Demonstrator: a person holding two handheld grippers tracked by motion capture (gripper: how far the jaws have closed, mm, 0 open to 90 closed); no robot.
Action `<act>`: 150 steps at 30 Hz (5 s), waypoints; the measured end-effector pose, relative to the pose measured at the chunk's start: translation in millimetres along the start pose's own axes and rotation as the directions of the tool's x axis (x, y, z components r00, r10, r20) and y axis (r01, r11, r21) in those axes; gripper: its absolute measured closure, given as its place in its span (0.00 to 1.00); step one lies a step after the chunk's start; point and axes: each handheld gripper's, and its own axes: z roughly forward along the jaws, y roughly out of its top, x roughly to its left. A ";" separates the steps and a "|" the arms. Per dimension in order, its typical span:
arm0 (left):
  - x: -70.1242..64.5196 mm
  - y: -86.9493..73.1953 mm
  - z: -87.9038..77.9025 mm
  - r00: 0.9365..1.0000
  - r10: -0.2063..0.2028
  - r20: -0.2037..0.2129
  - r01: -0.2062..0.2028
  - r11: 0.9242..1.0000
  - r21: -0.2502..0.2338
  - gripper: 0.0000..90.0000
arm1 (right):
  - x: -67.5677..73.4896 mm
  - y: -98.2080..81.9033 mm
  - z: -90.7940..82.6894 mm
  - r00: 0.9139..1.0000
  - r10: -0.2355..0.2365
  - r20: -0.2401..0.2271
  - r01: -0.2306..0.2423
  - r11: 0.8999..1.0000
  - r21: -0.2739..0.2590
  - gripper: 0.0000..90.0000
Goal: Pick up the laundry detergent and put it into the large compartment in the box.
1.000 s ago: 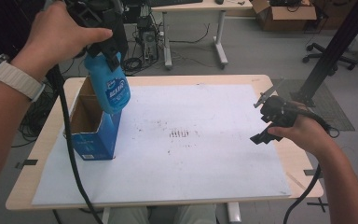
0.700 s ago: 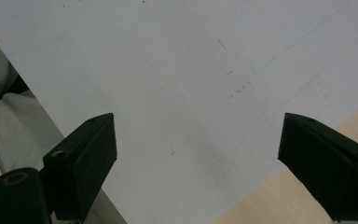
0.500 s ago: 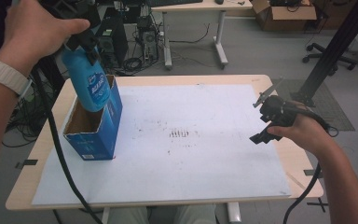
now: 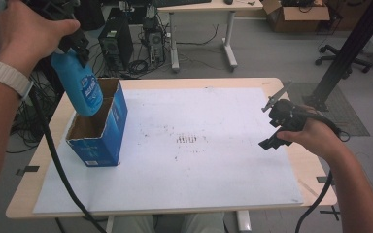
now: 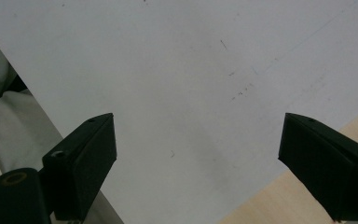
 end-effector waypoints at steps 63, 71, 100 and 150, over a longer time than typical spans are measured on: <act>12.3 -16.2 176.9 1.000 -0.022 -0.010 0.022 0.999 0.027 0.42 | -2.0 -8.1 2.5 0.999 0.032 -0.001 -0.032 0.999 0.010 0.12; 13.1 -19.7 190.2 1.000 -0.020 -0.011 0.021 0.999 0.031 0.42 | -2.4 -9.7 2.5 0.999 0.034 -0.001 -0.034 0.999 0.010 0.12; 10.6 -23.8 213.7 1.000 -0.014 -0.007 0.014 0.999 0.035 0.41 | -1.0 -8.1 6.4 0.999 0.032 -0.005 -0.032 0.999 0.019 0.12; 11.8 -30.5 163.7 0.999 -0.037 0.002 0.037 0.999 -0.029 0.21 | 10.0 -11.2 -3.3 1.000 0.023 0.003 -0.023 1.000 0.008 0.12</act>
